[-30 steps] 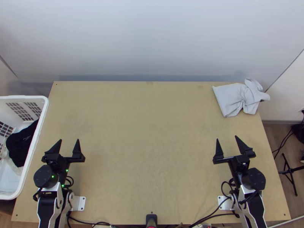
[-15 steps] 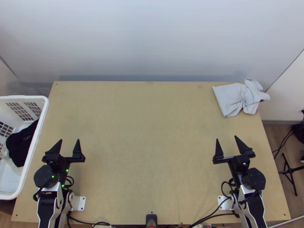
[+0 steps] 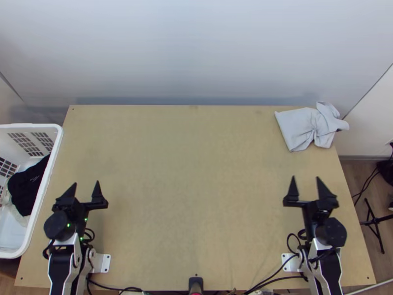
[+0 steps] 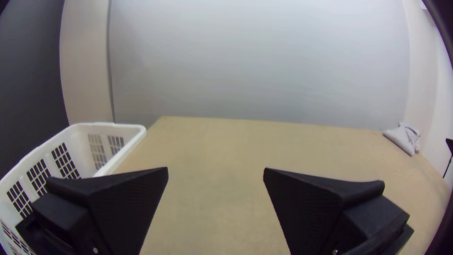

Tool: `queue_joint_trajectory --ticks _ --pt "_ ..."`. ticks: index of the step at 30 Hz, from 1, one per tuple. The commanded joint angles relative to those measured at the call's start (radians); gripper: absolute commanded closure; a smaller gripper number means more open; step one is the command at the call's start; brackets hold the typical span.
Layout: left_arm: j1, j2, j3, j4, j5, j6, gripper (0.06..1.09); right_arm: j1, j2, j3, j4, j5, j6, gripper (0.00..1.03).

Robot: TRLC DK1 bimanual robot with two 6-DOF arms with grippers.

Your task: Fold the t-shirt

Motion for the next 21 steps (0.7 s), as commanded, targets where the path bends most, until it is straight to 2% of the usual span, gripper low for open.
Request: queue_joint_trajectory --ticks 1,5,7,9,10,12,15,16,17,21 --pt "-0.001 0.247 0.167 0.002 -0.018 -0.006 0.10 0.003 0.147 0.152 0.029 0.073 0.000 0.04" --pt "0.025 0.389 0.367 -0.086 -0.015 0.011 0.11 0.036 0.535 0.456 -0.224 0.081 0.005 0.04" --pt "0.029 0.417 0.452 -0.116 -0.018 0.027 0.11 0.045 0.575 0.556 -0.273 0.081 0.014 0.04" --pt "0.014 0.454 0.518 -0.124 -0.018 0.062 0.22 0.108 0.549 0.611 -0.250 0.081 0.017 0.05" --pt "0.010 0.489 0.560 -0.142 -0.017 0.062 0.23 0.148 0.547 0.640 -0.245 0.081 0.017 0.08" --pt "0.006 0.563 0.658 -0.190 -0.018 0.060 0.23 0.179 0.593 0.734 -0.260 0.079 0.032 0.12" --pt "0.013 0.636 0.762 -0.210 -0.017 0.059 0.22 0.185 0.712 0.899 -0.365 0.073 0.058 0.12" --pt "0.011 0.659 0.791 -0.221 -0.017 0.059 0.19 0.187 0.753 0.953 -0.400 0.071 0.077 0.12" --pt "0.002 0.688 0.825 -0.250 -0.014 0.059 0.13 0.190 0.793 1.002 -0.437 0.070 0.098 0.11" --pt "-0.026 0.822 0.943 -0.299 -0.014 0.056 0.11 0.194 0.945 1.157 -0.535 0.044 0.115 0.06"
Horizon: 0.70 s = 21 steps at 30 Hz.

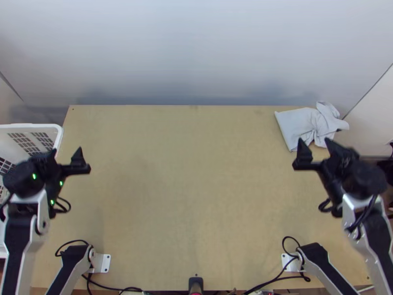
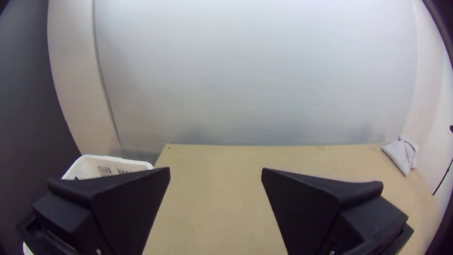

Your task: Fold the t-shirt

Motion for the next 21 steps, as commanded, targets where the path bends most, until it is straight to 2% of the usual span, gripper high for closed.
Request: queue_joint_trajectory --ticks 1,3,6,13,15,19,21 --pt "-0.026 0.230 0.237 -0.076 0.006 -0.003 0.11 0.029 0.274 0.319 -0.170 -0.044 0.041 0.07" --pt "-0.028 0.304 0.281 -0.077 0.004 -0.025 0.11 0.026 0.350 0.388 -0.196 -0.078 0.040 0.07" --pt "-0.034 0.410 0.368 -0.102 0.004 -0.046 0.11 -0.008 0.465 0.477 -0.218 -0.187 0.054 0.13" --pt "-0.022 0.644 0.625 -0.200 -0.022 -0.077 0.11 -0.071 0.674 0.609 -0.253 -0.253 0.133 0.12" --pt "-0.020 0.684 0.666 -0.229 -0.047 -0.078 0.11 -0.065 0.697 0.638 -0.261 -0.293 0.156 0.12" --pt "0.006 0.712 0.683 -0.255 -0.106 -0.072 0.11 -0.013 0.769 0.730 -0.294 -0.403 0.147 0.12" --pt "0.052 0.724 0.680 -0.258 -0.108 -0.066 0.11 0.032 0.806 0.783 -0.327 -0.416 0.141 0.10"
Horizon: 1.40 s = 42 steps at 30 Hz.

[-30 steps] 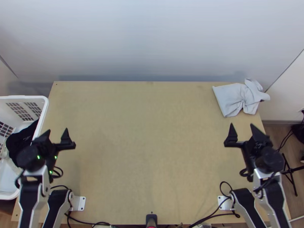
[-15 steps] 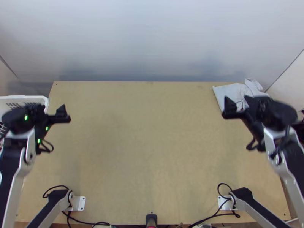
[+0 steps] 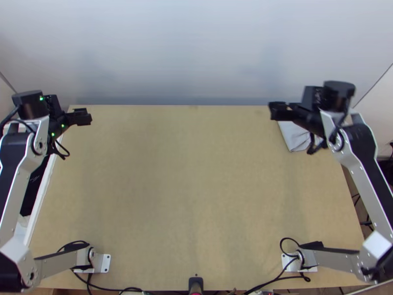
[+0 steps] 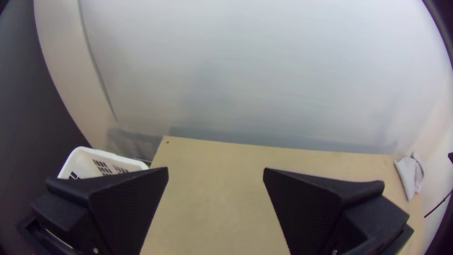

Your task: Fold the t-shirt

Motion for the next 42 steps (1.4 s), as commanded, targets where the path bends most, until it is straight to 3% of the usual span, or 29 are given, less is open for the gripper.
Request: queue_joint_trajectory --ticks 1,8,13,19,28,37,42 --pt "0.090 0.103 0.074 -0.044 -0.046 0.005 0.11 0.089 0.148 0.178 -0.075 -0.103 0.008 0.10" --pt "0.370 0.265 0.124 -0.050 -0.032 0.014 0.11 0.254 0.305 0.434 -0.272 -0.120 0.022 0.04" --pt "0.569 0.394 0.170 -0.030 0.117 0.021 0.11 0.379 0.311 0.480 -0.275 -0.129 0.017 0.05" --pt "0.698 0.597 0.294 -0.005 0.115 0.061 0.11 0.491 0.334 0.512 -0.285 -0.195 0.020 0.05" --pt "0.779 0.943 0.555 0.018 0.071 0.195 0.11 0.626 0.360 0.509 -0.293 -0.195 0.022 0.05" --pt "0.782 1.268 0.838 -0.001 -0.026 0.265 0.11 0.652 0.369 0.503 -0.315 -0.195 0.012 0.05" --pt "0.779 1.367 0.848 0.036 -0.030 0.282 0.11 0.653 0.378 0.500 -0.334 -0.193 0.011 0.05"
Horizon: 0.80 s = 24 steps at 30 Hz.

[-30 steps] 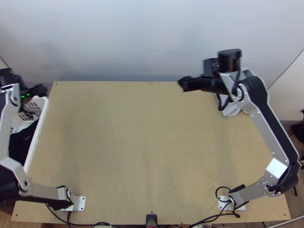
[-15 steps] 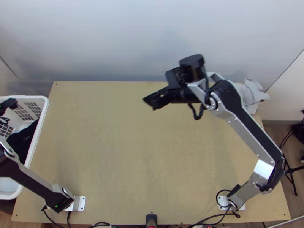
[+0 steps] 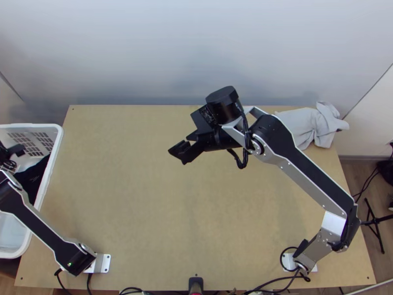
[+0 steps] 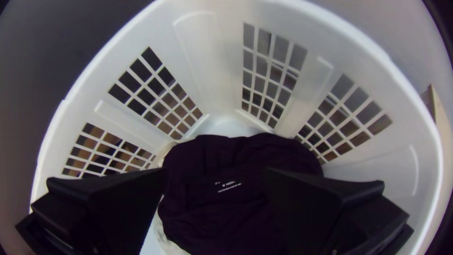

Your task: Fold the t-shirt

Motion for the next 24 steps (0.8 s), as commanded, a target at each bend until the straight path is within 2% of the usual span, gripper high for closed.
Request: queue_joint_trajectory --ticks 1,8,11,24 --pt "0.002 0.184 0.089 0.027 -0.026 0.028 0.11 0.015 0.013 -0.003 -0.020 0.000 -0.003 0.05" --pt "0.007 0.262 0.089 0.074 -0.032 0.024 0.11 0.021 0.025 0.004 -0.030 -0.001 -0.006 0.05" --pt "0.016 0.295 0.092 0.132 -0.066 0.031 0.11 0.030 0.028 0.007 -0.030 -0.001 -0.006 0.05" --pt "0.044 0.425 0.132 0.293 -0.143 0.125 0.11 0.070 0.048 0.015 -0.060 0.000 -0.005 0.05"
